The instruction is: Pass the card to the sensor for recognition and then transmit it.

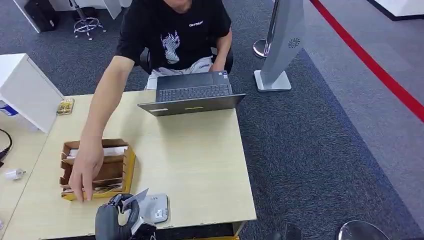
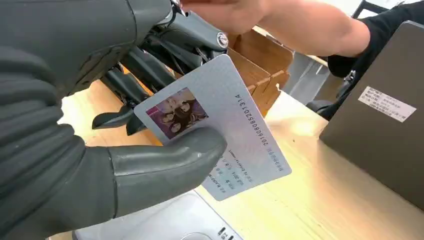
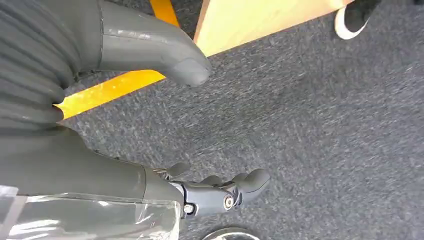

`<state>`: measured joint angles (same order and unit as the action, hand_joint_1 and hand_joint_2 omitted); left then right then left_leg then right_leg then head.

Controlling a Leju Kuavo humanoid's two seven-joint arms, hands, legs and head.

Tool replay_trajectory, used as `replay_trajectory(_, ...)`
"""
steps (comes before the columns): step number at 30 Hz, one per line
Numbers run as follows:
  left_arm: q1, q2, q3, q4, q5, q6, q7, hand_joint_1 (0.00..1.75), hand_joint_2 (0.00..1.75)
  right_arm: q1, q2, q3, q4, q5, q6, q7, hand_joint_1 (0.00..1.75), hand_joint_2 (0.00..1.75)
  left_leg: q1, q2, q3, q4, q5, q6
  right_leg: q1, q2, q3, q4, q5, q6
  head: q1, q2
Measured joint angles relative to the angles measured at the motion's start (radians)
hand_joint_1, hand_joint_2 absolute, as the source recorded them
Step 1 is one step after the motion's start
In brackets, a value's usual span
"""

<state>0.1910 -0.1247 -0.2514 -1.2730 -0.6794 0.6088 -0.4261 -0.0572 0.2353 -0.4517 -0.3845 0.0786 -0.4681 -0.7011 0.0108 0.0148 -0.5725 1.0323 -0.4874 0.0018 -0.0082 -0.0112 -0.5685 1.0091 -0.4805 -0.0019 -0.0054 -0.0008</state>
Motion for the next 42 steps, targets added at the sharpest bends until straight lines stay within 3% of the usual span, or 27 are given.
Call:
replay_trajectory(25, -0.005, 0.008, 0.000, 0.053, -0.033, -0.015, 0.012, 1.75, 1.75, -0.004, 0.015, 0.017, -0.010, 0.026, 0.006, 0.000, 0.00, 1.75, 0.000, 0.000, 0.000, 0.000, 0.000, 0.000, 0.000, 0.000, 0.000, 0.000, 0.000, 0.000, 0.000, 0.000)
replay_trajectory(28, -0.008, 0.011, -0.002, 0.043, -0.087, -0.002, 0.020, 1.75, 1.75, -0.012, 0.015, 0.017, 0.003, 0.026, 0.028, 0.000, 0.00, 1.75, 0.000, 0.000, 0.000, 0.000, 0.000, 0.000, 0.000, 0.000, 0.000, 0.000, 0.000, 0.000, 0.000, 0.000)
replay_trajectory(32, -0.018, 0.034, -0.002, -0.068, -0.215, -0.002, 0.073, 1.75, 1.75, -0.026, 0.015, 0.021, 0.026, 0.027, 0.045, 0.000, 0.00, 1.75, 0.000, 0.000, 0.000, 0.000, 0.001, 0.000, 0.000, 0.000, 0.000, 0.000, 0.000, 0.000, 0.000, 0.000)
replay_trajectory(37, -0.074, 0.099, 0.037, -0.240, -0.418, -0.006, 0.119, 1.75, 1.75, -0.035, 0.028, 0.020, 0.033, 0.012, 0.038, 0.000, 0.00, 1.75, 0.001, -0.001, 0.000, 0.000, 0.002, -0.002, 0.001, 0.000, 0.000, 0.001, 0.001, -0.001, 0.000, 0.000)
replay_trajectory(42, -0.147, 0.174, 0.111, -0.292, -0.503, 0.003, 0.147, 1.75, 1.75, -0.047, 0.032, 0.021, 0.047, 0.036, 0.046, 0.000, 0.00, 1.75, 0.002, -0.001, 0.000, 0.000, 0.003, -0.003, 0.002, 0.000, 0.000, 0.002, 0.001, -0.002, 0.000, 0.000)
